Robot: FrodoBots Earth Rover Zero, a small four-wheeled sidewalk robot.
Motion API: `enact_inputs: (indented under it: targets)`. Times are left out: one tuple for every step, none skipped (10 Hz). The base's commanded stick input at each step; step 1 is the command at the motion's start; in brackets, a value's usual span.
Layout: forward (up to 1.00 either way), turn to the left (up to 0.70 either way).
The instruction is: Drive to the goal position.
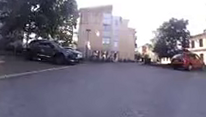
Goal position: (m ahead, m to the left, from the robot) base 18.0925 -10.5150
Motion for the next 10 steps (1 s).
enact_inputs:
  targets:
    - [0.70,-0.14]
    - [0.70,-0.14]
    - [0.70,-0.14]
    - [0.70,-0.14]
    - [0.70,-0.14]
    - [0.70,-0.14]
    - [0.70,-0.14]
    - [0.70,-0.14]
    - [0.70,-0.14]
    - [0.70,-0.14]
